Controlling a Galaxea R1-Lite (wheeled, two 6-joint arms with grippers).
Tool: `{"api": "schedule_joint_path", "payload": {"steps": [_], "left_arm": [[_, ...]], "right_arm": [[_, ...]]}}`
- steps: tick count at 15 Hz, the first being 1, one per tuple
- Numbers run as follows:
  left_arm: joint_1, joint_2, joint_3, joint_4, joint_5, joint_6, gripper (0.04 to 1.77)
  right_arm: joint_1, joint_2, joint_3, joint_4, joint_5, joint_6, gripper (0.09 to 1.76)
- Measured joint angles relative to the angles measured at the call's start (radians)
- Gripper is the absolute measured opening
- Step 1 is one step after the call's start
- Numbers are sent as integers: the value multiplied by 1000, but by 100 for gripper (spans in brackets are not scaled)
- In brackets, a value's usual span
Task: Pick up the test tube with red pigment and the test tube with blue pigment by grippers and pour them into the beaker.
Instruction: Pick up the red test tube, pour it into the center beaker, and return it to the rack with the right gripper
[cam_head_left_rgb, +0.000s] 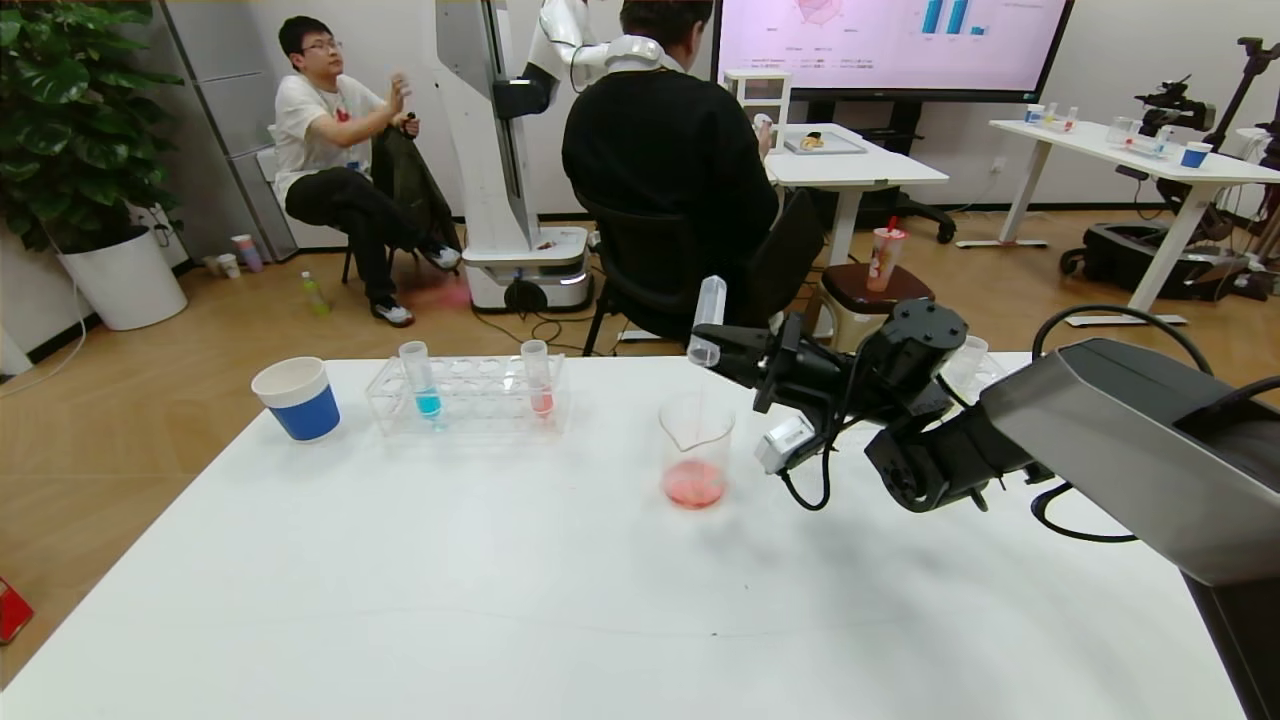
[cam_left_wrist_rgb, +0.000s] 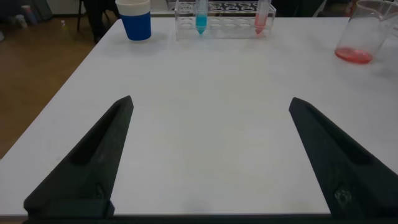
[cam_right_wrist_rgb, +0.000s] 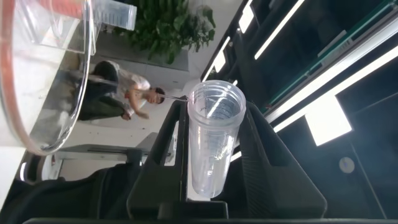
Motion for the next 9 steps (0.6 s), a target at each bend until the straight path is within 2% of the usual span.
{"api": "schedule_joint_path", "payload": {"steps": [5, 7, 9], "left_arm": [[0, 0, 0, 0, 0, -1, 175], [0, 0, 0, 0, 1, -1, 175], [0, 0, 0, 0, 0, 0, 175]], "right_arm": [[-3, -5, -13, 5, -3, 20, 51], [-7, -16, -47, 5, -11, 124, 51], [-11, -37, -95, 5, -43, 296, 51]]}}
